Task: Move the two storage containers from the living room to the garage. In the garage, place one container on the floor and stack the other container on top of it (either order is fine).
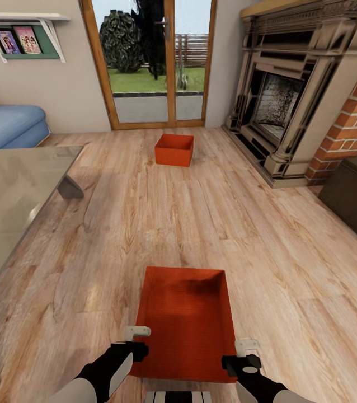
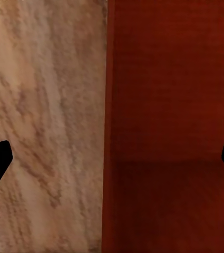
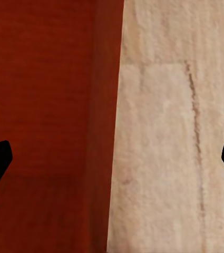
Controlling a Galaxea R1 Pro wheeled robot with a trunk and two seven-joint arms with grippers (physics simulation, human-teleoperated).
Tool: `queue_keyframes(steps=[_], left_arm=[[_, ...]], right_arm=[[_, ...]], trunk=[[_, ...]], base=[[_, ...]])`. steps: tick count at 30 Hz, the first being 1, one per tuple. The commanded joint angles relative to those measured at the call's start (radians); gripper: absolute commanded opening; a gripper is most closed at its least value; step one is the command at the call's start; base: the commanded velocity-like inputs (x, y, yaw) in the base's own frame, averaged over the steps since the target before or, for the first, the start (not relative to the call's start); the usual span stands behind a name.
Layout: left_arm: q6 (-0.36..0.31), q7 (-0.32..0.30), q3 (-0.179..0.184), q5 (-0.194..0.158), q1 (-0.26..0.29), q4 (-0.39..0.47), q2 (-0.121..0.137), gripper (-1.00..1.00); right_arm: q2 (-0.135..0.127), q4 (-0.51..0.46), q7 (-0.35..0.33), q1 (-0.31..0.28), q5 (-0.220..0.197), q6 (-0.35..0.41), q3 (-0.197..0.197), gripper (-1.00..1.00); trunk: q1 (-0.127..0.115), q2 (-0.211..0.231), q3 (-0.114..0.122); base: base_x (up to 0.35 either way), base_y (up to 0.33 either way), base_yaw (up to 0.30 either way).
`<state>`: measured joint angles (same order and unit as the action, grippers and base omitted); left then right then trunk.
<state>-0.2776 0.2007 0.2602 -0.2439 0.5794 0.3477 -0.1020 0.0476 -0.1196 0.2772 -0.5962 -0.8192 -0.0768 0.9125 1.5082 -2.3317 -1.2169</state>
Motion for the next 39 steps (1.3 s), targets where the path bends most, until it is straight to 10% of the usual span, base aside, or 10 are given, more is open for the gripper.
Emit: queue_keyframes(steps=[1, 2, 3, 29, 39], left_arm=[[-0.005, 0.008, 0.008, -0.011, 0.000, 0.002, 0.001, 1.00], [-0.005, 0.008, 0.008, -0.011, 0.000, 0.002, 0.001, -1.00], [-0.005, 0.008, 0.009, -0.010, 0.000, 0.001, 0.001, -1.00], [-0.006, 0.008, 0.011, -0.003, 0.000, 0.001, 0.003, -1.00], [-0.008, -0.010, 0.011, -0.008, 0.000, 0.004, 0.002, -1.00]], right_arm=[[0.000, 0.000, 0.004, 0.000, -0.011, -0.003, 0.008, 1.00], [0.000, 0.000, 0.004, 0.000, -0.011, -0.003, 0.008, 1.00], [0.001, 0.000, 0.004, -0.001, -0.011, -0.003, 0.008, -1.00], [0.000, 0.000, 0.004, -0.001, -0.012, -0.005, 0.003, -1.00], [0.000, 0.000, 0.004, 0.000, -0.012, -0.005, 0.005, -1.00]], trunk=[[0.000, 0.000, -0.001], [0.000, 0.000, -0.001], [0.000, 0.000, -0.001], [0.000, 0.000, -0.001], [-0.038, 0.070, 0.031]], base=[[0.000, 0.000, 0.000], [0.000, 0.000, 0.000], [0.000, 0.000, 0.000], [0.000, 0.000, 0.000], [0.000, 0.000, 0.000]])
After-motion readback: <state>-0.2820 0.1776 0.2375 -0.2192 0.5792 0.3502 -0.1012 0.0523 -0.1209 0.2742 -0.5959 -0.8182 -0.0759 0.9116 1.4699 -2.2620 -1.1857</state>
